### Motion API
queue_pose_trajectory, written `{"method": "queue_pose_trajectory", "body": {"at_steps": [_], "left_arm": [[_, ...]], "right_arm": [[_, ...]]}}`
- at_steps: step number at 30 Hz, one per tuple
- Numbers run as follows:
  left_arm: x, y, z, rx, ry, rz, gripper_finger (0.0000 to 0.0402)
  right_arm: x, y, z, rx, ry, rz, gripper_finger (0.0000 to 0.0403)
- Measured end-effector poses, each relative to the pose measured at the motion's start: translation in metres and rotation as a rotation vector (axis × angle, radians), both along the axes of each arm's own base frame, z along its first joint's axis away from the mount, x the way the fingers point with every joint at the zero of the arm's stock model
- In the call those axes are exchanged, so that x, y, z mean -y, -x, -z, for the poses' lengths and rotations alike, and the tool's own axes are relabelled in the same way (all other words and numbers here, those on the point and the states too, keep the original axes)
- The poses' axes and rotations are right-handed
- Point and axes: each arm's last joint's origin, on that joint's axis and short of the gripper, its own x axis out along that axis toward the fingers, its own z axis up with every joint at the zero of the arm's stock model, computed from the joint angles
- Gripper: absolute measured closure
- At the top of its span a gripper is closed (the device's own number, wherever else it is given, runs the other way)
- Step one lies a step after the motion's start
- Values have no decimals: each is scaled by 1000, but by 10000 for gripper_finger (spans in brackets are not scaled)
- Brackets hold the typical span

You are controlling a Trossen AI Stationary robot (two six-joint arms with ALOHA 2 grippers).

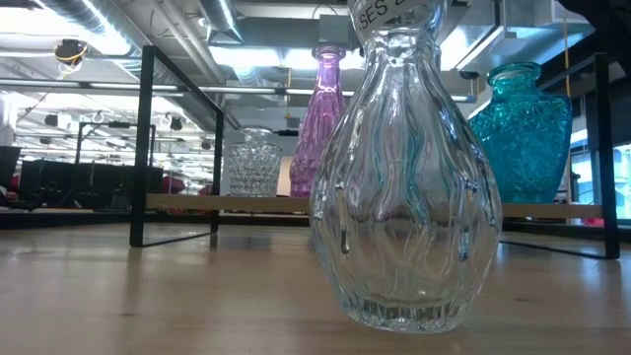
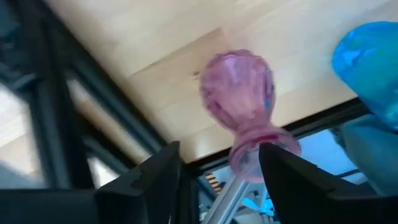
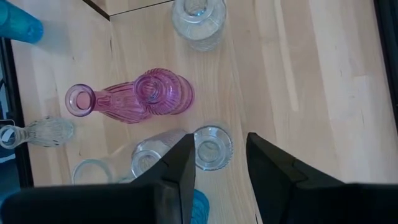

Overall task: Sort vases onto shelf
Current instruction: Put the violet vase aligned with the other violet vase on the shelf

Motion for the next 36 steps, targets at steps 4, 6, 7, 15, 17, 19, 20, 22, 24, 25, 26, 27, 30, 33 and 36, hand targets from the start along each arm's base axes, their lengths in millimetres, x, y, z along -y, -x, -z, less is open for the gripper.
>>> {"method": "queue_pose_trajectory", "body": {"at_steps": [4, 6, 7, 15, 17, 19, 20, 22, 24, 25, 26, 27, 30, 33, 36], "left_arm": [[-1, 1, 13, 18, -5, -12, 214], [-2, 1, 15, 15, -6, -7, 239], [-3, 1, 16, 14, -7, -2, 257], [-16, 0, 5, 91, -39, -1, 385], [-26, 0, -12, 153, -85, -48, 387], [-39, 2, -36, 257, -153, -108, 387], [-48, 5, -50, 310, -192, -133, 387], [-65, 12, -80, 464, -261, -179, 387], [-81, 19, -113, 681, -329, -234, 387], [-90, 22, -127, 793, -380, -257, 388], [-99, 26, -142, 906, -444, -278, 388], [-107, 30, -156, 1008, -515, -292, 388], [-133, 42, -191, 1179, -687, -307, 388], [-152, 48, -210, 1217, -813, -297, 388], [-161, 42, -226, 1284, -927, -256, 388]], "right_arm": [[0, 0, 0, 0, 0, 0, 283], [0, 0, 0, 0, 0, 0, 283], [0, 0, 0, 0, 1, 0, 283], [1, 0, 0, -6, 24, 9, 283], [1, 0, 0, -6, 24, 9, 283], [1, 0, 0, -6, 24, 9, 283], [1, 0, 0, -6, 24, 9, 283], [1, 0, 0, -6, 24, 9, 283], [1, 0, 0, -6, 24, 9, 283], [1, 0, 0, -6, 24, 10, 283], [1, 0, 0, -6, 22, 14, 283], [1, 0, 0, -7, 22, 16, 283], [1, 0, 0, -7, 21, 17, 283], [1, 2, -2, -9, 40, 43, 283], [2, 14, -14, 1, 153, 123, 283]]}}
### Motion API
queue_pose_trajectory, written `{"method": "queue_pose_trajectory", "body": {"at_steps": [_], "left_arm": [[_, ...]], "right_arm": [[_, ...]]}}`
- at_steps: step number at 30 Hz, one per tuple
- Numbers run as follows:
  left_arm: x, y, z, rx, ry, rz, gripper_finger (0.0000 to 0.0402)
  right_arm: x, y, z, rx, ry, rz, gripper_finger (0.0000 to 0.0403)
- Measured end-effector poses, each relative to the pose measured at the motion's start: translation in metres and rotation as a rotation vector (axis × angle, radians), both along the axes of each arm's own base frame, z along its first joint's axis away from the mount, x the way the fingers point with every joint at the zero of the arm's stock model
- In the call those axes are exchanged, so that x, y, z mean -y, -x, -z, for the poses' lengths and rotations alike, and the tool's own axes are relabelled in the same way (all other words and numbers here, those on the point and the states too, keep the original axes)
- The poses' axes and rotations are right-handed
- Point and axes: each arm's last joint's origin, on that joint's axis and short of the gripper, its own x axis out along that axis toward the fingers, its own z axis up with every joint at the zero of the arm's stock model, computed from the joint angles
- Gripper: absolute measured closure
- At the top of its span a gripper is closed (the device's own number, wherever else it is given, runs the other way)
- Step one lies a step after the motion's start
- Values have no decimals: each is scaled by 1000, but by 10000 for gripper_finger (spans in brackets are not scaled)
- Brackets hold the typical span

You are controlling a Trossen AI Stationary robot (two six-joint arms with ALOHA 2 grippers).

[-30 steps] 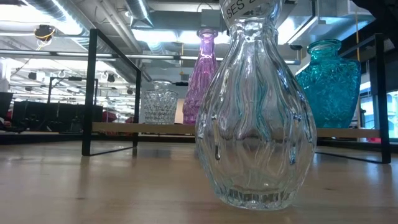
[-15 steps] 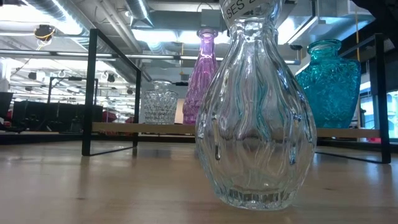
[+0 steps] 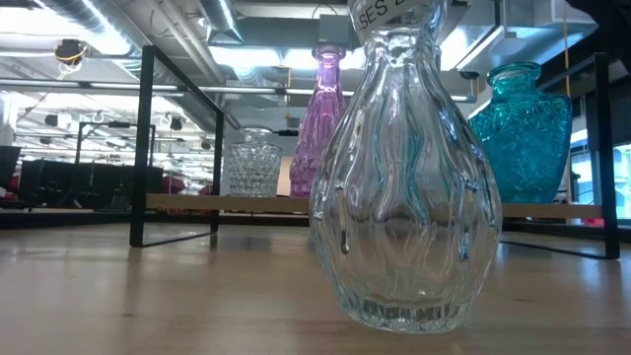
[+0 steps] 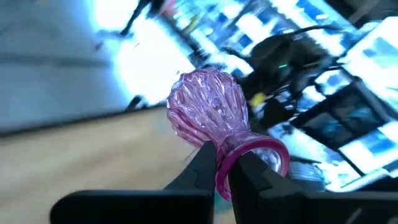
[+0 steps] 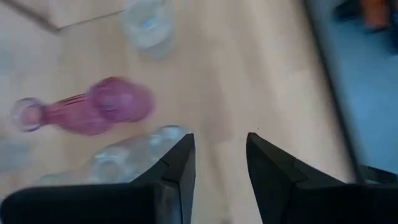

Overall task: Sort vases onto shelf
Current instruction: Put the violet vase aligned with the other violet vase on the shelf

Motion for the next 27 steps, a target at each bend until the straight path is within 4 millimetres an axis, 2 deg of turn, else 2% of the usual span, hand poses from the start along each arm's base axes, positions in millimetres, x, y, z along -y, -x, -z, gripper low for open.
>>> {"method": "queue_pose_trajectory", "body": {"at_steps": [3, 6, 9, 13, 17, 22, 25, 27], "left_arm": [[-2, -10, -22, 129, -156, 89, 388], [-3, -24, -36, 329, -358, 184, 388], [-10, -44, -29, 387, -449, 174, 388], [-28, -82, -3, 336, -495, 224, 388], [-64, -119, 14, 402, -522, 329, 388], [-128, -149, 29, 276, -438, 362, 388], [-161, -166, 25, 195, -371, 435, 388], [-176, -178, 17, 102, -368, 506, 388]], "right_arm": [[-2, 24, -23, 53, 108, 50, 283], [-5, 51, -46, 111, 190, 105, 283], [-11, 85, -71, 192, 264, 191, 283], [-21, 134, -101, 338, 331, 320, 283], [-32, 177, -125, 522, 349, 388, 283], [-44, 218, -142, 694, 317, 453, 283], [-48, 233, -144, 729, 298, 483, 283], [-49, 238, -144, 734, 285, 497, 283]]}}
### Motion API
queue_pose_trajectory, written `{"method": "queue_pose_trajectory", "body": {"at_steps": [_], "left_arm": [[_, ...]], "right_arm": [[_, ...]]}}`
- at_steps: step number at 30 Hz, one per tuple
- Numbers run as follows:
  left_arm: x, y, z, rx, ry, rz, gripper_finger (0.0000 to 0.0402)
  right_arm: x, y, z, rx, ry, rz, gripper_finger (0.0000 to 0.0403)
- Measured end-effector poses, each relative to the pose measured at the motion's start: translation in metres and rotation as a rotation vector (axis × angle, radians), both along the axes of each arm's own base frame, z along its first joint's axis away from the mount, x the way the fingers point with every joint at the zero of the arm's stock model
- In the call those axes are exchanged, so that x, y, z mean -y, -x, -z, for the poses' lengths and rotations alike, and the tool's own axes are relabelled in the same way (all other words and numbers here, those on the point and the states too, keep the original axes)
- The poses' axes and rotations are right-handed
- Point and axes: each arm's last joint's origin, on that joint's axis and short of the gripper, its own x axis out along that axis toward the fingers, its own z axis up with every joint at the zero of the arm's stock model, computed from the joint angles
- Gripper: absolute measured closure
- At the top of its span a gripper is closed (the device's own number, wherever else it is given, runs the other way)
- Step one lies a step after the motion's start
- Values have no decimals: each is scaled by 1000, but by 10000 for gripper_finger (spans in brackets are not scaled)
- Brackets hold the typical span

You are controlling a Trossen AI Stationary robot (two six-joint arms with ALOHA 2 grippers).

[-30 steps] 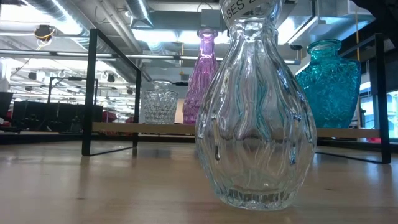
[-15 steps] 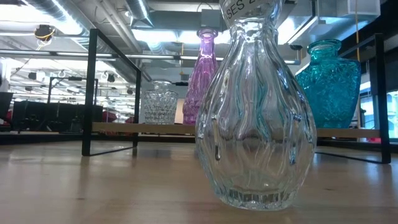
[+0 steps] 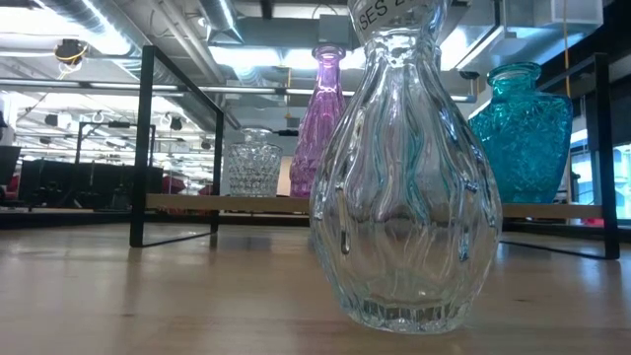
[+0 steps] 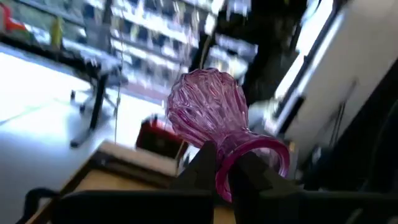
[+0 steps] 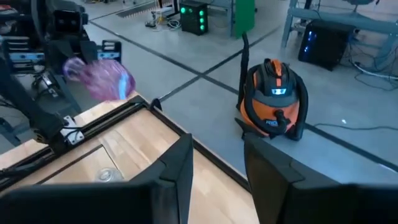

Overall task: Sort vases onto shelf
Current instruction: Put the violet vase aligned with the other violet vase on the shelf

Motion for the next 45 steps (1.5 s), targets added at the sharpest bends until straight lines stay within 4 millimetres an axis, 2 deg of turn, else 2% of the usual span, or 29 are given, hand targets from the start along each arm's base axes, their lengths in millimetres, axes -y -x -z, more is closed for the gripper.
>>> {"method": "queue_pose_trajectory", "body": {"at_steps": [5, 9, 11, 13, 16, 20, 23, 27, 31, 35, 39, 42, 45], "left_arm": [[-19, -23, -13, -388, -78, 22, 388], [-27, -39, -14, -629, -132, 4, 388], [-27, -51, -6, -741, -147, 19, 388], [-26, -66, 14, -838, -160, 32, 388], [-24, -77, 41, -969, -137, 64, 388], [-18, -82, 57, -1114, -173, 67, 388], [-15, -89, 62, -1120, -197, 87, 388], [-11, -89, 59, -1101, -204, 110, 388], [-9, -88, 60, -1091, -167, 159, 388], [-7, -86, 60, -1094, -138, 200, 388], [-6, -86, 60, -1086, -126, 220, 388], [-6, -85, 58, -1073, -131, 216, 388], [-5, -85, 53, -1029, -116, 236, 388]], "right_arm": [[-1, 3, 4, -31, -28, 18, 283], [1, 0, 10, -102, -33, 44, 283], [3, -5, 13, -142, -25, 70, 283], [6, -12, 15, -171, -6, 90, 283], [9, -20, 20, -232, 18, 90, 283], [11, -31, 28, -268, -1, 75, 283], [13, -50, 39, -279, -53, -28, 283], [18, -87, 62, -264, -123, -226, 283], [25, -125, 86, -184, -114, -348, 272], [35, -150, 112, -120, -90, -419, 225], [40, -163, 139, -162, -67, -467, 154], [40, -172, 153, -201, -39, -565, 107], [41, -185, 164, -213, -48, -650, 84]]}}
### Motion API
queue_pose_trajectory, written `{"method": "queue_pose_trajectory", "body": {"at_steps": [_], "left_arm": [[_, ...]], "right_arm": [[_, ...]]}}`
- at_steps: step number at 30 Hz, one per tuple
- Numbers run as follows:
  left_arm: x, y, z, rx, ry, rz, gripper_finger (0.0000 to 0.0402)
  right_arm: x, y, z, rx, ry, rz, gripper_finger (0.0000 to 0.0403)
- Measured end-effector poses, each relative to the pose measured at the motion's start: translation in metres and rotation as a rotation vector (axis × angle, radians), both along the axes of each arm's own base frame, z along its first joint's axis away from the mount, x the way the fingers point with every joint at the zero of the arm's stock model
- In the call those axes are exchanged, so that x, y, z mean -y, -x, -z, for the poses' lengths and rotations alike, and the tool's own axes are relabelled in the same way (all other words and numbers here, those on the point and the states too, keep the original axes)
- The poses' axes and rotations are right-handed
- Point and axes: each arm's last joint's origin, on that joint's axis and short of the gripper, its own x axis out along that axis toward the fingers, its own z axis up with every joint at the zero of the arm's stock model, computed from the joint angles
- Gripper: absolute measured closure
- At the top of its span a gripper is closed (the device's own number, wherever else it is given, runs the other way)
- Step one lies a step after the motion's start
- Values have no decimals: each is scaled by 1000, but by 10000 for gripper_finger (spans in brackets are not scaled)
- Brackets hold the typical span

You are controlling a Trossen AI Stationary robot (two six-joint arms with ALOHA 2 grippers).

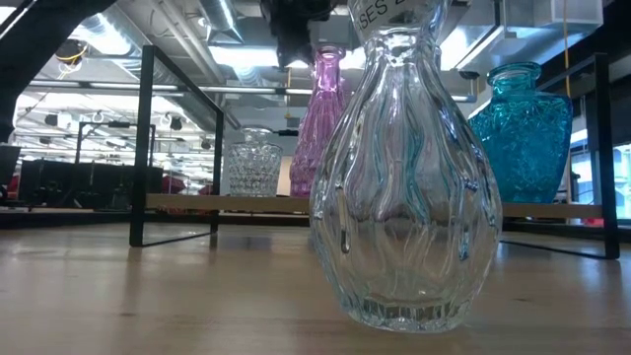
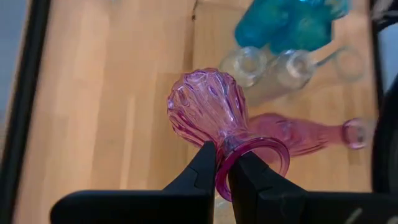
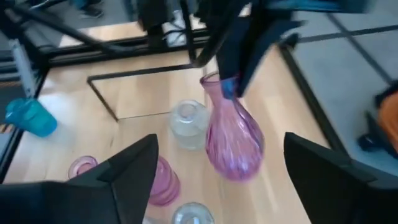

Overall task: Sort vases onto shelf
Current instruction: Put the violet vase aligned with the other violet vase on the shelf

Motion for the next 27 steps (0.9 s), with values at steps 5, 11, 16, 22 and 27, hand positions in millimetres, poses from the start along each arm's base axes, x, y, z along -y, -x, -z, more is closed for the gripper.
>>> {"method": "queue_pose_trajectory", "body": {"at_steps": [5, 11, 16, 22, 27], "left_arm": [[0, -3, -6, 64, 0, 3, 388], [0, -4, -7, 74, 15, -3, 388], [-1, -4, -7, 79, 17, -11, 388], [-2, -5, -7, 84, 19, -19, 388], [-6, -4, -7, 88, 13, -32, 362]], "right_arm": [[7, -28, 17, 13, 5, -79, 89], [14, -52, 39, -10, -1, -97, 126], [17, -63, 47, 4, 4, -120, 176], [22, -69, 54, -8, 17, -111, 303], [24, -68, 54, -5, 10, -99, 317]]}}
